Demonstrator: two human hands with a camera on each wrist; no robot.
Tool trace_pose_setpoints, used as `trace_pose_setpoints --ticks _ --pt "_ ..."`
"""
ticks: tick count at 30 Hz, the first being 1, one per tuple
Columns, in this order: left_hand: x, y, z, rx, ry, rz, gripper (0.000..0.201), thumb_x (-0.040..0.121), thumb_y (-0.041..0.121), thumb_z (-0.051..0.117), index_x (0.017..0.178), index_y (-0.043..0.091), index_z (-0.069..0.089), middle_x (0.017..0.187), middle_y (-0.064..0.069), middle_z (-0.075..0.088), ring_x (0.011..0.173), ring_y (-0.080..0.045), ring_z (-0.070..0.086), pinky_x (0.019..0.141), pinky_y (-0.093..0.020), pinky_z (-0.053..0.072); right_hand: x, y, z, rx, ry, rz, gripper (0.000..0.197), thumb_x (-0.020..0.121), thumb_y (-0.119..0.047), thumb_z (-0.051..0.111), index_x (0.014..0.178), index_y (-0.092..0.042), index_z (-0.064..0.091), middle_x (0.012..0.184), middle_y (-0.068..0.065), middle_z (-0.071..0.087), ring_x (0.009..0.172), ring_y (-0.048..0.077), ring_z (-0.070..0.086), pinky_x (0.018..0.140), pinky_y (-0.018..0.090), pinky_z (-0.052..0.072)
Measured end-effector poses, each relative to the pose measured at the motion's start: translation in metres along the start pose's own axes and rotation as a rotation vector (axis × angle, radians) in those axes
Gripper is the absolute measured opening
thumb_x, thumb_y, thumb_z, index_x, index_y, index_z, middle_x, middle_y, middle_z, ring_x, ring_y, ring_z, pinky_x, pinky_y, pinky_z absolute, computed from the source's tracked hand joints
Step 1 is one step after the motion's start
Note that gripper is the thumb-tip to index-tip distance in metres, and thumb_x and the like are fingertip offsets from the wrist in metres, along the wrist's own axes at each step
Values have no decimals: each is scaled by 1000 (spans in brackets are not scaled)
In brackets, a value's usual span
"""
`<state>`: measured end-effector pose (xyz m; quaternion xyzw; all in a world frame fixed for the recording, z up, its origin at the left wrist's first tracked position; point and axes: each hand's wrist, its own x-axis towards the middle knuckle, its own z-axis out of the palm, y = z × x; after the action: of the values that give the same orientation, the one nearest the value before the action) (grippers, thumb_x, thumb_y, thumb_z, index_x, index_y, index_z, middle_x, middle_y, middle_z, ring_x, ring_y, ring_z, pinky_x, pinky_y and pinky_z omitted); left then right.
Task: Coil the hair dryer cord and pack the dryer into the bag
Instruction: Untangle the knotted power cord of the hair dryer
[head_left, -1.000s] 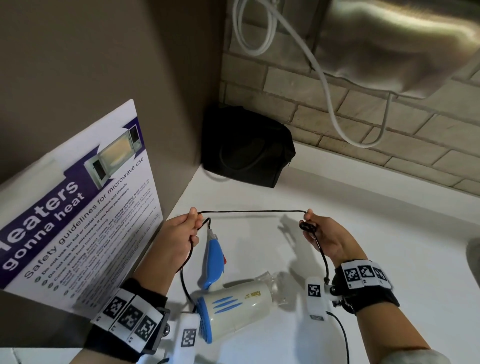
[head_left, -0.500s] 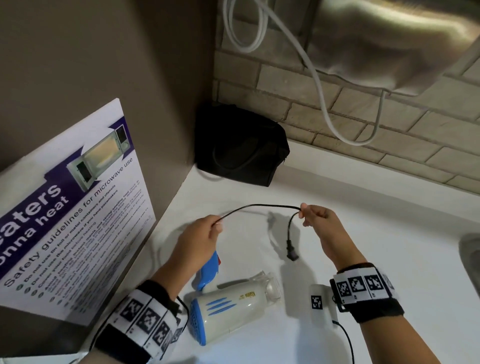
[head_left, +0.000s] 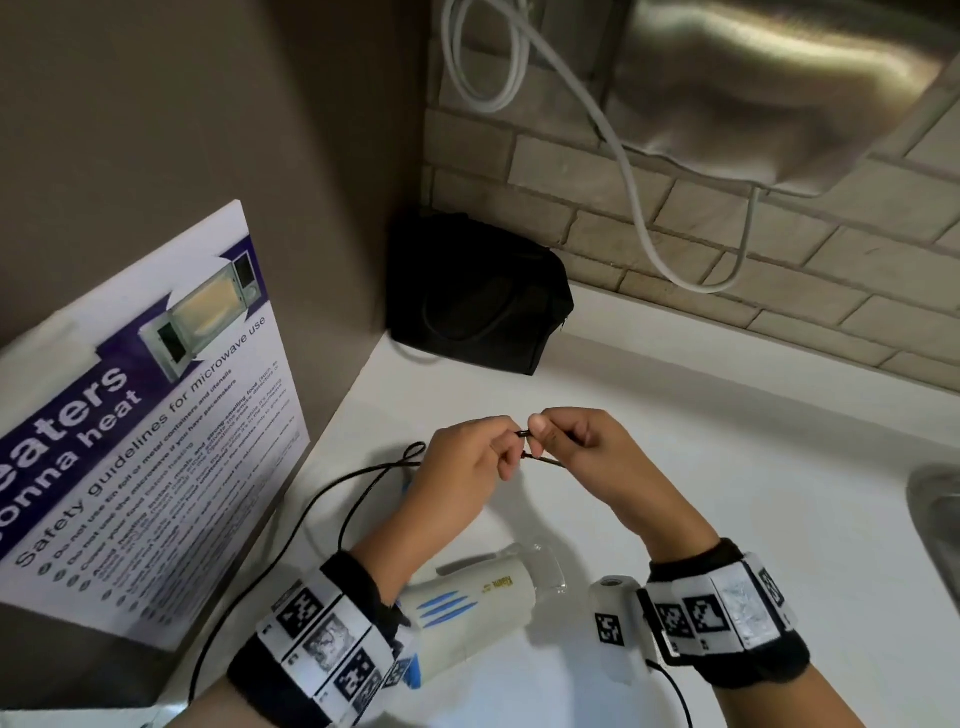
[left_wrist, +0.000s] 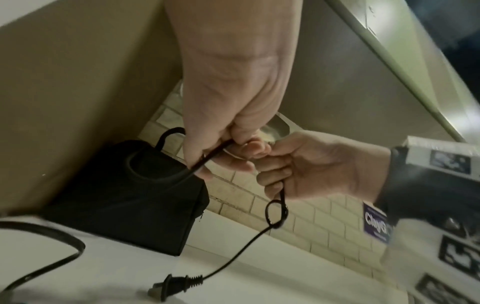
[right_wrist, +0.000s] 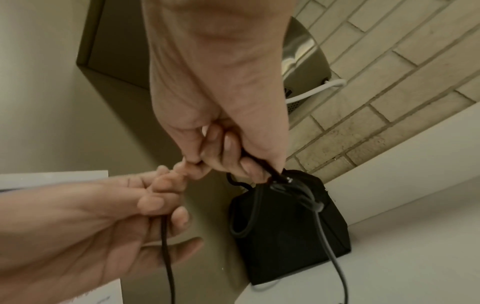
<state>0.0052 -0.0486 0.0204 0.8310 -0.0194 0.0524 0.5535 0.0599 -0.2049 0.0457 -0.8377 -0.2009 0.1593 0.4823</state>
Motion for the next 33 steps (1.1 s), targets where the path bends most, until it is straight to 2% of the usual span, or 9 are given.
trace_pose_setpoints --ticks 4,6,8,11,16,20,24,29,33 --pt "-1 1 -9 -156 6 -90 41 85 -13 32 61 16 49 66 -6 53 72 -4 62 60 -2 40 2 4 -4 41 -2 -11 38 98 -31 50 64 -17 58 53 -10 31 54 10 25 50 16 22" --pt "-1 -2 -12 -228 3 -127 42 86 -12 30 60 16 48 66 -3 52 75 -3 64 56 -3 41 4 7 -6 58 -16 -8 38 99 -31 48 65 -16 57 51 -12 31 52 6 26 50 14 24" --pt "-1 -7 -14 -254 16 -142 40 85 -10 29 61 16 48 65 0 54 83 -8 67 65 -8 44 7 10 -8 69 -36 11 37 100 -29 47 66 -15 56 47 -16 34 49 3 29 52 12 27" --pt "-1 -11 -20 -334 28 -167 37 86 -10 28 64 13 46 63 -1 50 82 -6 66 68 -6 39 11 20 -12 82 -73 16 38 99 -35 47 67 -16 56 57 -15 42 59 6 37 62 13 33" --pt "3 -29 -30 -431 56 -202 45 87 4 33 54 28 50 56 9 50 89 -14 66 83 -34 36 12 31 -21 114 -134 51 39 98 -34 45 66 -13 54 62 -3 45 61 10 45 70 17 40" --pt "3 -34 -34 -495 92 -215 61 93 -8 23 51 28 49 57 7 47 80 -11 64 86 -37 42 12 34 -24 185 -138 110 41 95 -35 52 64 -8 53 56 -1 37 56 15 29 59 24 30" --pt "4 -42 -42 -566 119 -262 65 84 -18 19 49 27 50 56 8 47 71 -8 63 95 -44 39 13 37 -24 185 -141 137 36 91 -37 58 65 -12 58 58 1 48 59 21 26 57 26 25" --pt "3 -45 -46 -611 160 -334 51 88 -17 19 59 16 44 59 4 45 80 -18 60 96 -40 42 12 38 -27 110 -138 157 28 91 -33 59 77 -9 65 52 -15 43 50 6 29 55 19 25" --pt "4 -57 -62 -629 257 -462 41 95 -9 23 67 15 43 64 -1 45 86 -18 62 98 -44 45 5 50 -34 89 -65 168 18 94 -19 58 93 -10 73 53 -20 55 48 2 35 52 11 31"
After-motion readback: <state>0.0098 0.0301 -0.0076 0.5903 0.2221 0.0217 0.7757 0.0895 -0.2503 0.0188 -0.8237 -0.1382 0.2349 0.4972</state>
